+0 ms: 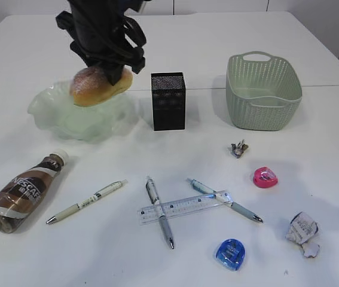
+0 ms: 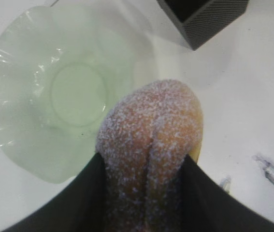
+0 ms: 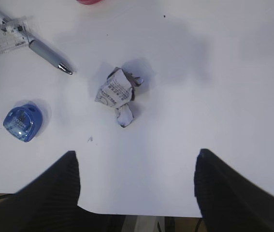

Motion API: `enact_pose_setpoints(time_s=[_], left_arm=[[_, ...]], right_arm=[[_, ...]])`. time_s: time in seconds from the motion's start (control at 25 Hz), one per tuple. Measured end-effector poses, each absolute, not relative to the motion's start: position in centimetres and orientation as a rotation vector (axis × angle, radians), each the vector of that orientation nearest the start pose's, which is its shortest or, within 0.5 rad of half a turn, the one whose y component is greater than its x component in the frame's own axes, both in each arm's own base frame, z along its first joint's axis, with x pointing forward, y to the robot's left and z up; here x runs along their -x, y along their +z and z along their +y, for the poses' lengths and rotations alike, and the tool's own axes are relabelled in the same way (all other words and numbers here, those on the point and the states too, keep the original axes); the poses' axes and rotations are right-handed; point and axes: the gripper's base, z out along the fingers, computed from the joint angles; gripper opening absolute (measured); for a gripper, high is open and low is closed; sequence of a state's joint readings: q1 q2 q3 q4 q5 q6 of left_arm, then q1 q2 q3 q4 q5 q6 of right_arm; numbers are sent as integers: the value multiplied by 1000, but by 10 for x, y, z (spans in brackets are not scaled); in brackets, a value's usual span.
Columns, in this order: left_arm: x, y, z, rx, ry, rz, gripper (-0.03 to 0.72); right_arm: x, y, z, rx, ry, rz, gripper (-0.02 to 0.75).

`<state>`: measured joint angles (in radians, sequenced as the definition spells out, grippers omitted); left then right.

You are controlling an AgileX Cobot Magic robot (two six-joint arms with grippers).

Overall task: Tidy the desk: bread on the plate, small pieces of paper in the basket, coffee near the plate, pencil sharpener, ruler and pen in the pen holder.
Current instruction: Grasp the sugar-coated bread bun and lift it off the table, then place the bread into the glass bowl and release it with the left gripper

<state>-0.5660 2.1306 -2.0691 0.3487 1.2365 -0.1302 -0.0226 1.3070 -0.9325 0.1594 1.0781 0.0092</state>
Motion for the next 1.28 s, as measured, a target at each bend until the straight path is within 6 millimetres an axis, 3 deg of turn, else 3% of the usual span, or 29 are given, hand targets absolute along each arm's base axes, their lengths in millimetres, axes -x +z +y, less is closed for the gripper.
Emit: enact_pose_setpoints(time_s=[0.52, 0.72, 0.92, 1.28], left_arm=[[-449, 292, -123, -282, 317, 2672, 295], [-461, 293, -113, -204, 145, 2608, 296], [-472, 291, -117, -197, 76, 2514, 297], [-501, 237, -117, -170, 15, 2503, 302]], right_arm=[[-226, 267, 8, -136, 220, 2964, 566], [-226, 267, 7, -131, 209, 2965, 566], [-226, 267, 7, -130, 207, 2967, 566], [-220, 269, 6, -115, 190, 3037, 566]])
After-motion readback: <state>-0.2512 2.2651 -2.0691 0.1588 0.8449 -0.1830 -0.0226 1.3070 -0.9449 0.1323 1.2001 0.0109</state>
